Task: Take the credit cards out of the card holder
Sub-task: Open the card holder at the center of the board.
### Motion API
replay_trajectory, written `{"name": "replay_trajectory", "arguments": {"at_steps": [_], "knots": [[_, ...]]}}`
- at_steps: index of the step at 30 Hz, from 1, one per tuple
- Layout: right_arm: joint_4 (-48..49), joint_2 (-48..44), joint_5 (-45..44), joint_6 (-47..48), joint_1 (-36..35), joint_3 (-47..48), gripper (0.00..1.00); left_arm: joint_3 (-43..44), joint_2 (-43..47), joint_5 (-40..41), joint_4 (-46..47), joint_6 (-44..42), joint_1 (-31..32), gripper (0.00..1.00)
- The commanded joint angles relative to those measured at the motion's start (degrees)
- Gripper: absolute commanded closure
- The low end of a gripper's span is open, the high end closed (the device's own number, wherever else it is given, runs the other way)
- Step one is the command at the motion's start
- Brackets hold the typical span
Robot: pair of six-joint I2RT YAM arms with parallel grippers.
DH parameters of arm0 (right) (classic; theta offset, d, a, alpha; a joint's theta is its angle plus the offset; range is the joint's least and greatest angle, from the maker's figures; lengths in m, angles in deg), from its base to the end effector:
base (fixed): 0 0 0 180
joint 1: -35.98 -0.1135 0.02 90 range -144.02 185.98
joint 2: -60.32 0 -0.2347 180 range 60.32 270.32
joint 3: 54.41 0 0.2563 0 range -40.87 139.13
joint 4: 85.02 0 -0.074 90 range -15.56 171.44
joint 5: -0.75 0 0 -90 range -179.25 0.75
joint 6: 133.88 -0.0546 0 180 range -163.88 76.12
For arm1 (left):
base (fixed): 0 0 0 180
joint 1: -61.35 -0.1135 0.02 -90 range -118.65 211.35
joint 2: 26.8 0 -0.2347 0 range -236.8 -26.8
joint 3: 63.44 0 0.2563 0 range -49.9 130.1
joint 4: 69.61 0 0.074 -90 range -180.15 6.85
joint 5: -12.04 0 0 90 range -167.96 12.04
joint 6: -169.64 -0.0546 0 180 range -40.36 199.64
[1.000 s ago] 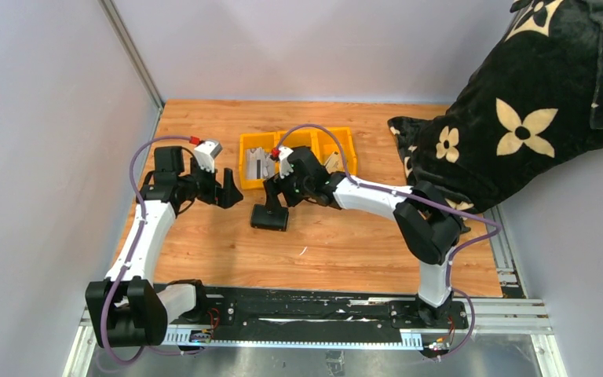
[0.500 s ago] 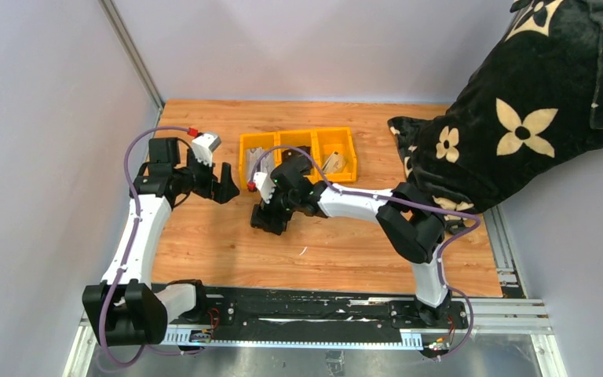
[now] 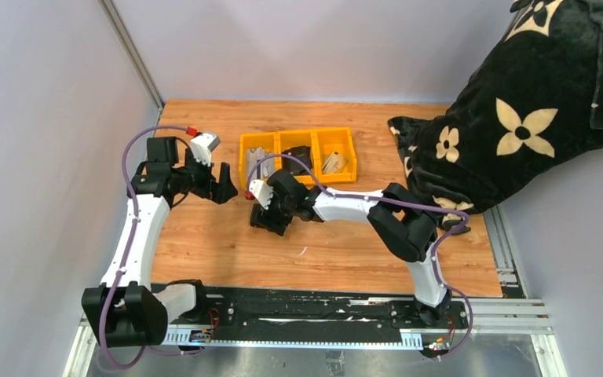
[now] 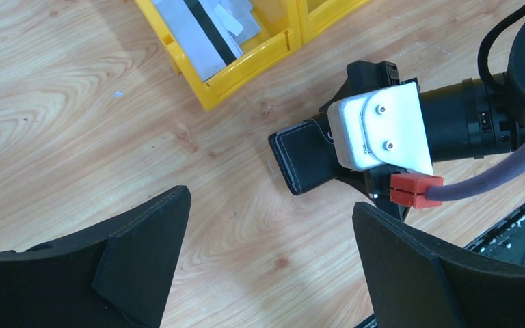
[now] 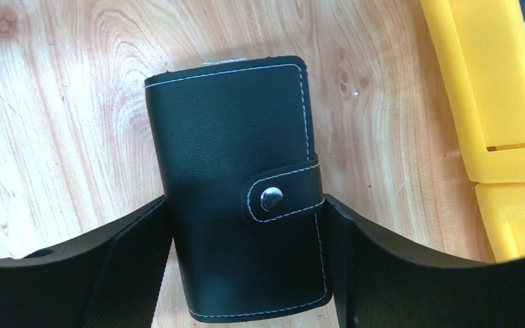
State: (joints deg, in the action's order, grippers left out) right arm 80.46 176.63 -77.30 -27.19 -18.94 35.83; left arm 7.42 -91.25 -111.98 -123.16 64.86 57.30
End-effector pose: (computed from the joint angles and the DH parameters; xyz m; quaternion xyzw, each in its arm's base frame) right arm 0.2500 0.3756 0.1283 -0.5639 0.7073 0.2255 0.3618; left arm 0.2561 -0.0125 0.2664 0.1896 0.8762 -0.2115 0.3892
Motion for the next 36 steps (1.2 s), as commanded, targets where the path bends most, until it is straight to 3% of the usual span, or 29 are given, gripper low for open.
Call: {"name": "replay_trajectory", "arguments": {"at_steps": [1, 5, 8, 17, 28, 32, 36], "knots": [[0.47, -0.79, -3.75, 0.96, -0.46, -2.73, 0.27, 1.22, 1.08, -0.51, -0.76, 0.52, -0.34, 0.00], [6.84, -5.13, -6.08, -3.22, -0.46, -6.87, 0.49, 1.17, 1.75, 1.80, 2.37, 6.39, -0.34, 0.00], [12.57, -10.47, -7.07, -9.61, -0.53, -10.20, 0.58, 0.02, 3.16, 0.77, 5.23, 12.55, -0.34, 0.00], [23.24, -19.35, -11.90, -20.00, -2.48, -11.96, 0.61, -4.22, 5.03, -10.29, 7.22, 21.17, -0.34, 0.00], [30.58, -24.01, -18.10, -20.73, -8.22, -11.34, 0.62, -6.55, 9.18, -20.44, 11.41, 29.82, -0.32, 0.00], [31.61, -24.24, -19.57, -20.43, -9.66, -10.54, 0.62, -6.68, 9.13, -22.95, 12.33, 32.16, -0.34, 0.13], [32.35, -24.57, -21.08, -20.08, -10.12, -10.09, 0.62, -6.75, 9.04, -24.63, 12.20, 32.45, -0.59, 0.33]]}}
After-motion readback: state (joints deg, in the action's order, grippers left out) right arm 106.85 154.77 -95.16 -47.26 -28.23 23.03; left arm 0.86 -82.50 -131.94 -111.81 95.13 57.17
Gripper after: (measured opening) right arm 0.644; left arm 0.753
